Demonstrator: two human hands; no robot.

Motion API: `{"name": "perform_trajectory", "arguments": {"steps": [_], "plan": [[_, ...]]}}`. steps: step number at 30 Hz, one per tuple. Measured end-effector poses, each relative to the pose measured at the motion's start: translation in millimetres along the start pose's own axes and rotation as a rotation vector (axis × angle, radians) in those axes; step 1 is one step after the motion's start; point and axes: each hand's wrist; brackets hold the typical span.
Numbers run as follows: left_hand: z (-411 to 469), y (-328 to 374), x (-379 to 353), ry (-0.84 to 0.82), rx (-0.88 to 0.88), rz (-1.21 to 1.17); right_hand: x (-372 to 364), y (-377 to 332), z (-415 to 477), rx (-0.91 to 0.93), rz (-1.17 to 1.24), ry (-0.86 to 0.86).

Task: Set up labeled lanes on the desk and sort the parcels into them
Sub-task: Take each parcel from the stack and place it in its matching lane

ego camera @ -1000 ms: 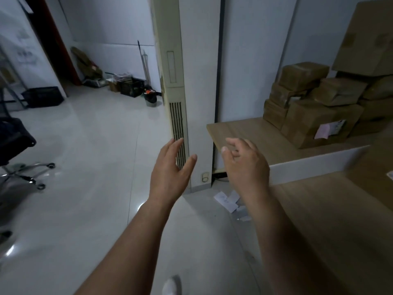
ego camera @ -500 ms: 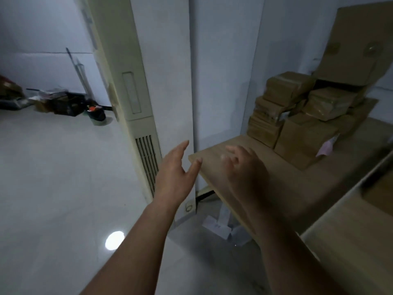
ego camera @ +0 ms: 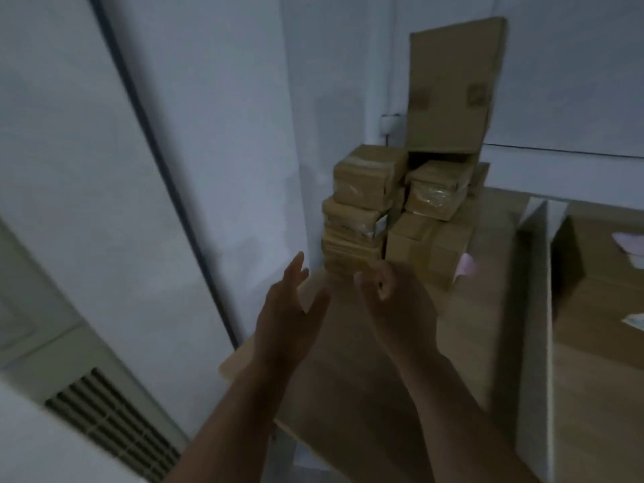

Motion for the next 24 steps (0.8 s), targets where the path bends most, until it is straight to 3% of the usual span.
{"name": "perform_trajectory", "arguments": {"steps": [6, 12, 24], "plan": [[113, 13, -32, -0.084, -0.102, -0.036, -29, 23, 103, -0.187, 0.104, 0.09], [211, 18, -60, -0.098, -0.031, -0.105, -43, 36, 177, -0.232, 0.017, 0.074], [294, 25, -90, -0.254, 0.066, -0.303, -69, 36, 241, -0.259, 0.21, 0.016]]}}
Point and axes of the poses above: each hand's wrist, its own z-axis towards the middle knuckle, its own x-axis out of the back of the hand, y = z × x, and after that the axes turned 2 degrees about y, right-handed
